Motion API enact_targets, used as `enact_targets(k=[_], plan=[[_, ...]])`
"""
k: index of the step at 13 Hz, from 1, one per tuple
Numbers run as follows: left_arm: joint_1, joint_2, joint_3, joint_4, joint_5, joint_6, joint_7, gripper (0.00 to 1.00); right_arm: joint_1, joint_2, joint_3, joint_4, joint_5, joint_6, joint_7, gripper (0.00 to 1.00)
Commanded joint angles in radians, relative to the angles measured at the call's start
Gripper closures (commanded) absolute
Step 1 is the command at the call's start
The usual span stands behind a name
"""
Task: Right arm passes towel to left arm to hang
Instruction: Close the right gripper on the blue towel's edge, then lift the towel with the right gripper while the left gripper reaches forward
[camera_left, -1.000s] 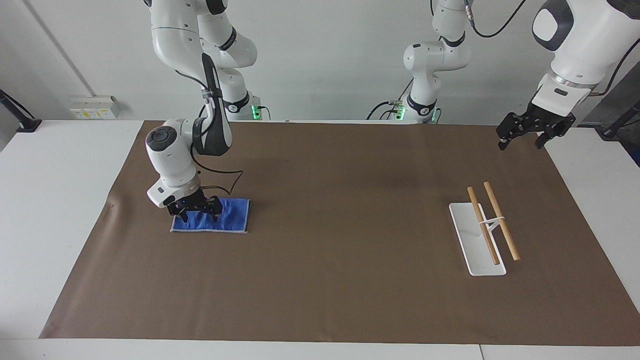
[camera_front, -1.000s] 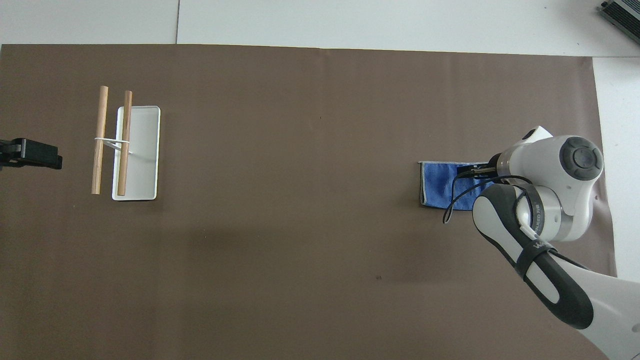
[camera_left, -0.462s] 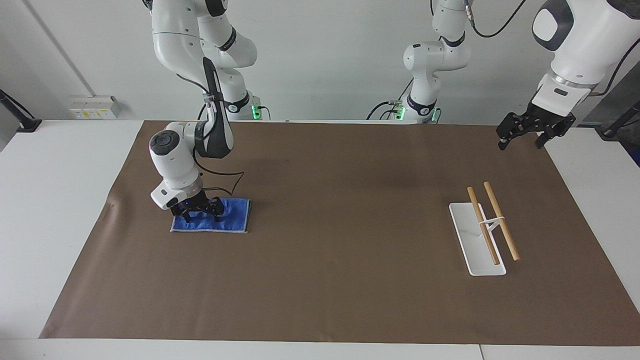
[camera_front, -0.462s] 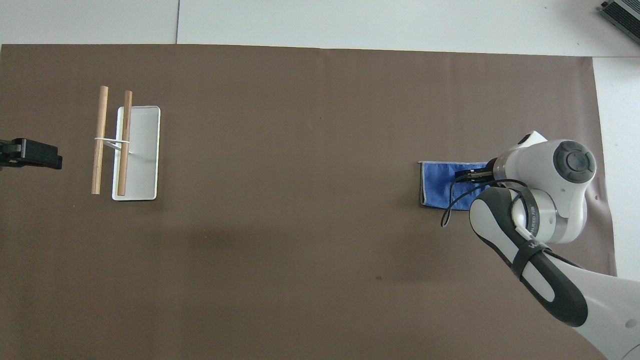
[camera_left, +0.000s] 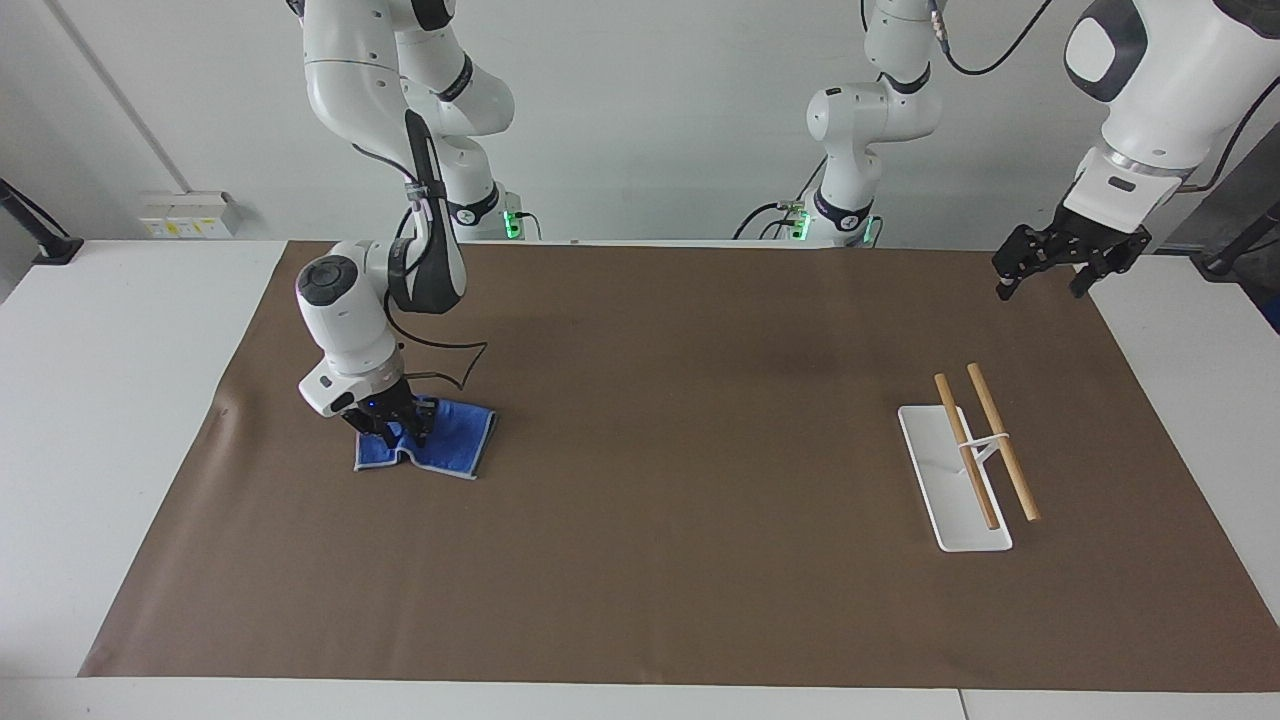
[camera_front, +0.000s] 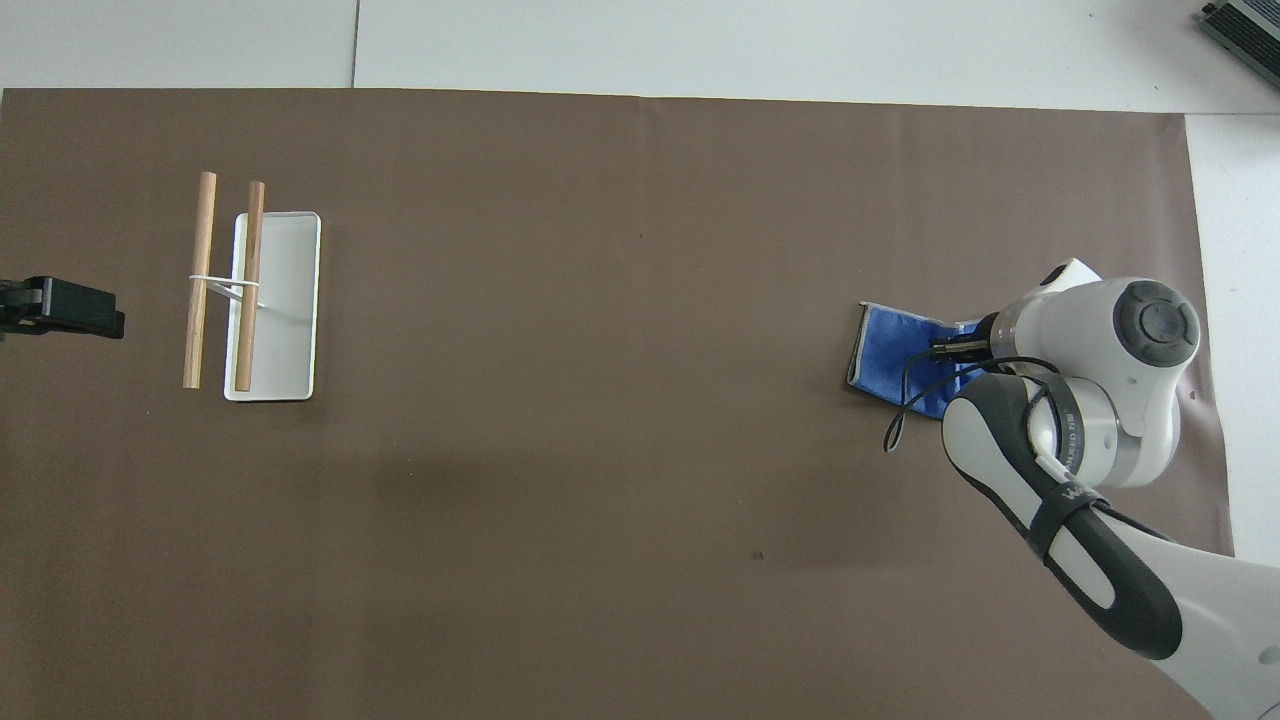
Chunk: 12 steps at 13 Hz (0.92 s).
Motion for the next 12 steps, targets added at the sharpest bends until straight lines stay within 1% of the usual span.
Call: enact_targets(k=[1,3,5,7,9,12], plan=[[0.011,-0.007,-0.004,-0.002,-0.011,-0.01,0.0,0.0,0.002,-0.005,0.013,0.0,0.02,-0.018,-0.029,1.0],[0.011,-0.007,-0.004,-0.002,-0.011,-0.01,0.0,0.0,0.005,-0.048,0.033,0.021,0.019,-0.065,-0.05,1.0],[0.011,-0.007,-0.004,-0.002,-0.011,-0.01,0.0,0.0,0.008,-0.08,0.055,0.082,0.019,-0.162,-0.059,1.0],[0.011,-0.007,-0.004,-0.002,-0.011,-0.01,0.0,0.0,0.007,-0.112,0.084,0.13,0.023,-0.223,-0.062,1.0],[0.011,-0.007,-0.004,-0.002,-0.011,-0.01,0.0,0.0,0.007,-0.132,0.119,0.167,0.095,-0.234,-0.062,1.0],[0.011,-0.007,-0.004,-0.002,-0.011,-0.01,0.0,0.0,0.008,-0.134,0.199,0.234,0.215,-0.265,-0.062,1.0]])
